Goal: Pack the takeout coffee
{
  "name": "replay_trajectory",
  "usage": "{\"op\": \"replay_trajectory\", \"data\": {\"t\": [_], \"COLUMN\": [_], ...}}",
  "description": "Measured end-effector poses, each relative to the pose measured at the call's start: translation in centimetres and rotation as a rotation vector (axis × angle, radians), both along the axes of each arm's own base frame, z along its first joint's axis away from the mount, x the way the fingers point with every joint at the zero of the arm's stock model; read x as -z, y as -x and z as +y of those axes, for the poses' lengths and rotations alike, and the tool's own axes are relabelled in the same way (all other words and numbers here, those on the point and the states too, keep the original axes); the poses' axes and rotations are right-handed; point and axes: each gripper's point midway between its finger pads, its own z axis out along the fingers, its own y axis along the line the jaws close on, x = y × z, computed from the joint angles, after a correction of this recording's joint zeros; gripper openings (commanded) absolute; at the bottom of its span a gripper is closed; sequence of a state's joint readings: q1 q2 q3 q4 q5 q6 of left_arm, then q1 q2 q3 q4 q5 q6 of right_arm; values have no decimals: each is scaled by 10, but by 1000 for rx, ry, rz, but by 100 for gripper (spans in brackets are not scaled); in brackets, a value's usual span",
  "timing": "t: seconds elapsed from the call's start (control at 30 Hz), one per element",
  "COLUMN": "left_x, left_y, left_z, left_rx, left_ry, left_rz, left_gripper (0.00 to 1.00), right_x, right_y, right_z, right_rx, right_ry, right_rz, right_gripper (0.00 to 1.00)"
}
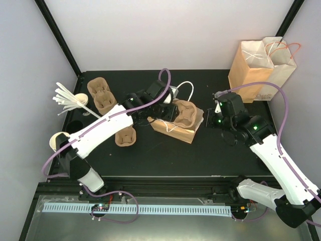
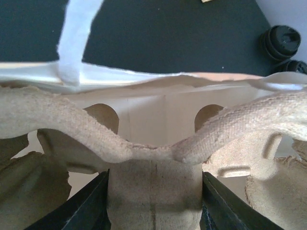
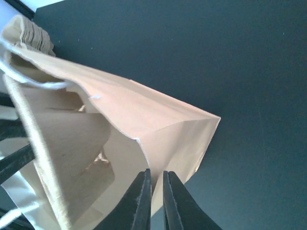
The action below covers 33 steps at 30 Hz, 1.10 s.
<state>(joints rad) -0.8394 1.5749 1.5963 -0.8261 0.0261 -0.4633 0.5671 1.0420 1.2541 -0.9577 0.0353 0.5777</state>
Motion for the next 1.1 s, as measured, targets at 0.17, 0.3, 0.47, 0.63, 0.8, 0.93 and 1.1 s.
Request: {"op": "replay_trajectory", "data": {"t": [0.17,0.3,0.47,0.63,0.8,0.93,1.1], "left_x": [11,22,26,16,24,44,48], "left_y": [-3,-1,3,-1,-8,-10,-10], "left_z": [-8,-8,-5,-1,-1,0,4], "left_rx": [13,18,20,2,-9,-5,-7], "left_ry": [-93,-170,-232,-279,-341,-405,-436], "left_rz": [26,39,37,21,35,69,70], "left_gripper": [47,47,47,48,48,48,48], "right_x": [0,0,-1,-1,-1,-1,-4], "right_y": [1,1,-2,-1,0,-2,-8], "right_z": [2,2,3,5,13,15,16], "right_rx": [-14,-17,-20,-35,-70,-84,-146], "right_ry": [-3,1,0,-2,-26,-20,57], "right_rz": [0,0,-8,-9,-11,-27,-66], "right_gripper": [8,8,7,3,10,29,49]}}
